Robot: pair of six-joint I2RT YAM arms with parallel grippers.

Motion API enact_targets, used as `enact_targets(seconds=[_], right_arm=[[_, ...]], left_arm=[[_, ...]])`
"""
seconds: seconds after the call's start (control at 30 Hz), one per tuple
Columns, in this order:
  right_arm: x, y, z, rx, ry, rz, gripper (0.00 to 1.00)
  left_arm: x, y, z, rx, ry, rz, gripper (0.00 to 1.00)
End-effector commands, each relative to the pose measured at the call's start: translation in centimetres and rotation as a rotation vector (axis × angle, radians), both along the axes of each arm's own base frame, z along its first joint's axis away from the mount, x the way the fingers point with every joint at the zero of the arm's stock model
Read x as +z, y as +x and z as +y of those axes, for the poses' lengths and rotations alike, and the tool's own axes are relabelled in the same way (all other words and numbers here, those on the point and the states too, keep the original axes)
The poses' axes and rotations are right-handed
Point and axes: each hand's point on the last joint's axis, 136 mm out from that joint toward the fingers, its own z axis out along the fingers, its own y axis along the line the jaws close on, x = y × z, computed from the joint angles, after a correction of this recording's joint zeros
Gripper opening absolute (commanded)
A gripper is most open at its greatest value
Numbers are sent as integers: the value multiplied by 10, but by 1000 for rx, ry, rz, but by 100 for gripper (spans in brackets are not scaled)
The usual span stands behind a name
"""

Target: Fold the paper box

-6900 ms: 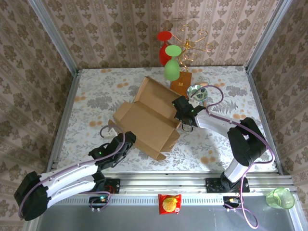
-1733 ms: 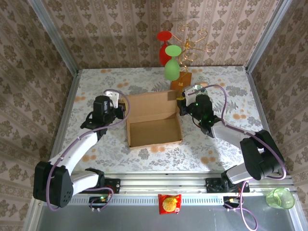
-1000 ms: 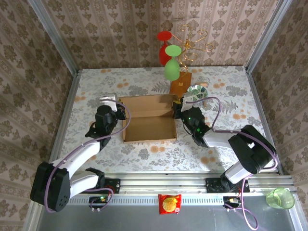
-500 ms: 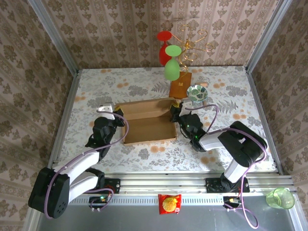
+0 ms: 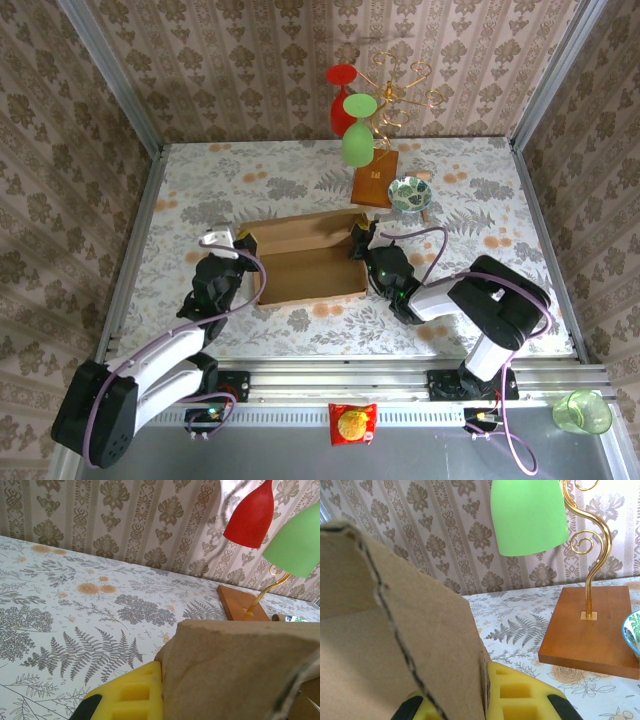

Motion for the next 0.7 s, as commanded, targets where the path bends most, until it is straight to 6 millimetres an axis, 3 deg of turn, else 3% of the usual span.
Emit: enact_targets(seconds=[0.0,0.2,0.5,0.67], right_arm=[[-15,-16,31,131,-2,28,0],[-8,-5,36,147,-38,-4,0],[1,36,57,227,5,-27,0],[-6,35,57,232,9,2,0]], left_arm=[[1,-20,-32,-176,-35,-17,0],[18,-15,-28,-148,40,-127,0],[58,32,-4,-99,23,-282,0],[48,29,-12,-132,34,-282,0]])
